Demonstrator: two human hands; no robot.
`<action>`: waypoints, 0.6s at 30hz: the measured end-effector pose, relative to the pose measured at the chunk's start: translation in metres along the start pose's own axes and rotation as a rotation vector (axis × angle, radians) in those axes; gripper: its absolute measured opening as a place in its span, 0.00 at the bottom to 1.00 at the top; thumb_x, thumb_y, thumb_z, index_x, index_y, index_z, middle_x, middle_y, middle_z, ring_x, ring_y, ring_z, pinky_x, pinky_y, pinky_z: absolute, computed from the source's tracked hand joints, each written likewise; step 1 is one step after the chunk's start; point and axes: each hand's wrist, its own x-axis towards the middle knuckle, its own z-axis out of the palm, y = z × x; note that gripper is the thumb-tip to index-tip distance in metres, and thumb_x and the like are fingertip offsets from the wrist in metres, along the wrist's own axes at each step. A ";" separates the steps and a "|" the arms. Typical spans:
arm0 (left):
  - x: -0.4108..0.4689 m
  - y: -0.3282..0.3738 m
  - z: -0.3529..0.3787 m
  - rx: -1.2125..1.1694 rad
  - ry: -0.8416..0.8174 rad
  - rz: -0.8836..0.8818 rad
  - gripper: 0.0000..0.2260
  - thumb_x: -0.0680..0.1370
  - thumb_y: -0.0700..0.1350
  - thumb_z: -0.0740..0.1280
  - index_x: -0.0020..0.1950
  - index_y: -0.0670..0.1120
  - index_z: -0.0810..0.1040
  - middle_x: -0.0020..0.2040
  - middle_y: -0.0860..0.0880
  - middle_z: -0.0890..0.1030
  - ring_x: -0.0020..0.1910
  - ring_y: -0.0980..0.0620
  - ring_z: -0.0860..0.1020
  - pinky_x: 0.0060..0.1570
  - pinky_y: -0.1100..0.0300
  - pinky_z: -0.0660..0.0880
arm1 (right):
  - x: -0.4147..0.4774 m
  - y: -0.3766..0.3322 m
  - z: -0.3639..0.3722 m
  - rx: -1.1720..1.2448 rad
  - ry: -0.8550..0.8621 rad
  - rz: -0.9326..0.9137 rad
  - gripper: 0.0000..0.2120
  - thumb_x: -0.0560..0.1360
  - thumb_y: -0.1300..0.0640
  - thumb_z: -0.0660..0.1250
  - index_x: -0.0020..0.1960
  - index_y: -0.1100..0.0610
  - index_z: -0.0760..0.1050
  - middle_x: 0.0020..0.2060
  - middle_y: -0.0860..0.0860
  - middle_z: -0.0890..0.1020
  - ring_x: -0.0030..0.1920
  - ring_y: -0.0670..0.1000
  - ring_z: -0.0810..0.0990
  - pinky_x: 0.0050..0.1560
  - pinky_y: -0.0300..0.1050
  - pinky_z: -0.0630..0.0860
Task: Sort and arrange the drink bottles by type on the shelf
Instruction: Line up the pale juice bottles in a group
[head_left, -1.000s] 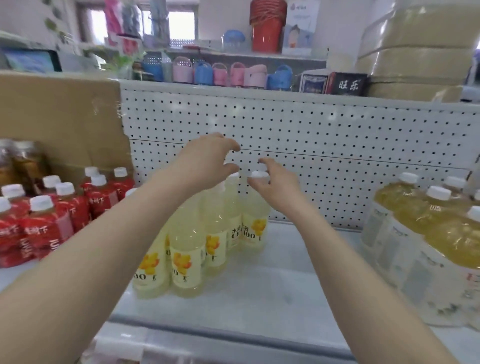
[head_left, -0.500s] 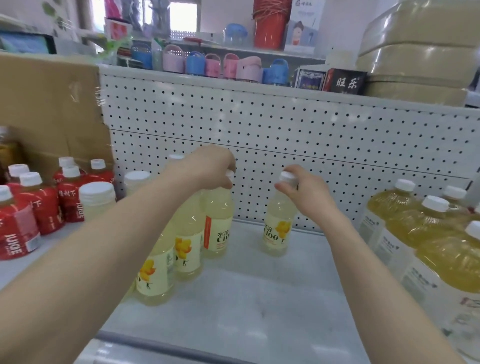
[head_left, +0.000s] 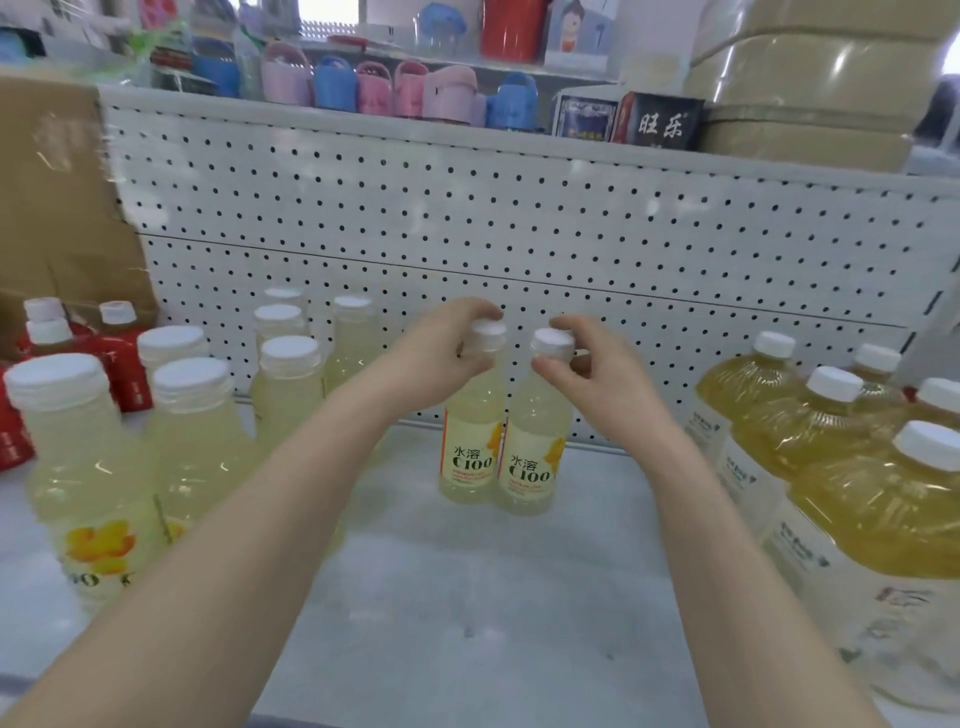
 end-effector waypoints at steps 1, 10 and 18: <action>-0.005 -0.003 0.006 -0.078 -0.003 -0.031 0.28 0.78 0.45 0.70 0.75 0.53 0.64 0.67 0.53 0.73 0.62 0.50 0.76 0.61 0.55 0.74 | -0.003 0.001 0.004 -0.002 0.002 0.009 0.22 0.79 0.50 0.69 0.71 0.46 0.69 0.54 0.47 0.81 0.52 0.51 0.82 0.54 0.57 0.81; -0.017 -0.022 0.039 -0.238 -0.007 -0.179 0.25 0.78 0.47 0.70 0.73 0.51 0.65 0.67 0.52 0.75 0.65 0.50 0.74 0.61 0.53 0.72 | -0.007 0.008 0.017 -0.136 0.006 0.003 0.22 0.82 0.52 0.65 0.73 0.49 0.61 0.50 0.53 0.81 0.49 0.56 0.80 0.46 0.51 0.74; -0.066 0.006 0.028 0.022 0.104 -0.062 0.33 0.78 0.48 0.70 0.79 0.52 0.57 0.76 0.53 0.65 0.73 0.52 0.66 0.68 0.57 0.66 | -0.009 0.004 0.014 -0.137 0.061 0.048 0.27 0.80 0.51 0.68 0.75 0.47 0.61 0.64 0.53 0.77 0.62 0.57 0.78 0.61 0.56 0.76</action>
